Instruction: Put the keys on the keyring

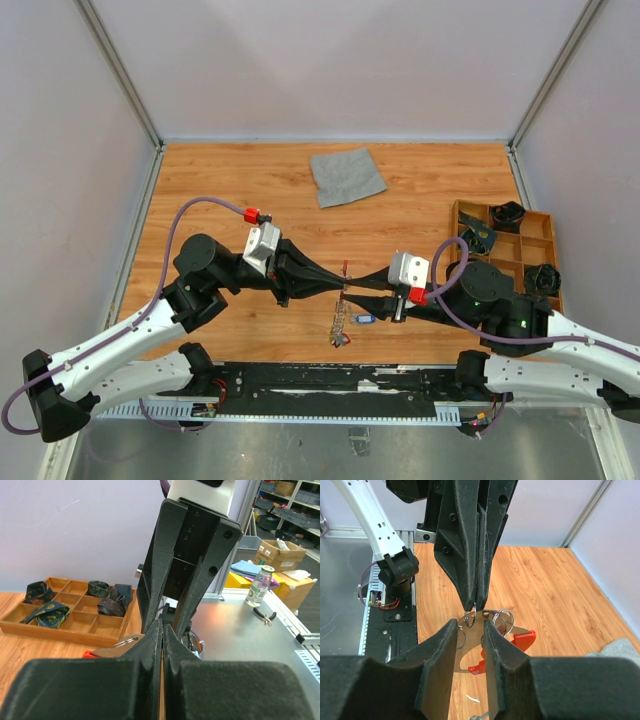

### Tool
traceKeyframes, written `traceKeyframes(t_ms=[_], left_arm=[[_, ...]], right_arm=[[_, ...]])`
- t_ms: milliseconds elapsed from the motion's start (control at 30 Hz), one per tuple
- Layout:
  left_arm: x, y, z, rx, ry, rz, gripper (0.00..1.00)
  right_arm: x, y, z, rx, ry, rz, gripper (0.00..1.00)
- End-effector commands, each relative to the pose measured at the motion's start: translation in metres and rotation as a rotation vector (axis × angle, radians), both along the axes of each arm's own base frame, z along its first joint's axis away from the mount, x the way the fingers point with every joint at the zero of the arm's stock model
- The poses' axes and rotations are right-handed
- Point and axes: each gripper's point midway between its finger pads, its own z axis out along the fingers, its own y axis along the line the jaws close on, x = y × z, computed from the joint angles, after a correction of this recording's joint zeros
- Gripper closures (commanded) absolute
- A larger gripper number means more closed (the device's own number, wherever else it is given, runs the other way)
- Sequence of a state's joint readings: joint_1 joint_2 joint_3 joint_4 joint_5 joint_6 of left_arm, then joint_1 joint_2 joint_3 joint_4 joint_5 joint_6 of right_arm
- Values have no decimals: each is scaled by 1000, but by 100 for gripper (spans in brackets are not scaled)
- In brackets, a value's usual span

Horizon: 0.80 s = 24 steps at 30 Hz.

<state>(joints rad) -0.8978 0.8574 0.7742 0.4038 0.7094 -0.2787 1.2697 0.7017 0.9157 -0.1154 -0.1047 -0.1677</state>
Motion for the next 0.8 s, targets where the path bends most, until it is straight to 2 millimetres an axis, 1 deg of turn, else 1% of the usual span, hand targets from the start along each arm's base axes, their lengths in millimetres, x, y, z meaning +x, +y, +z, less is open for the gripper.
traceKeyframes(t_ms=[0,200,333,367,500,533,633,667,767], left_arm=[[-6,6,29,-78,-59,-11,99],[-6,6,28,-76,-61,-10,100],[-7,7,28,-78,-63,-8,99],[-7,7,28,-77,-62,-8,99],[-7,7,27,-74,-61,-8,99],[-7,7,27,-71,-60,-7,98],[-6,8,25,-62,-63,5,86],[-5,9,25,-60,-66,12,81],[-3,10,23,-51,-72,27,74]], right_arm=[[-1,3,12,57,3,15,74],[-3,5,12,57,11,27,87],[-3,5,11,55,17,25,98],[-3,5,11,51,19,23,99],[-1,0,10,12,18,7,99],[-1,-3,10,-9,15,3,99],[1,-11,8,-100,17,-12,99],[2,-14,5,-141,21,-20,99],[2,-22,-6,-292,53,-30,99]])
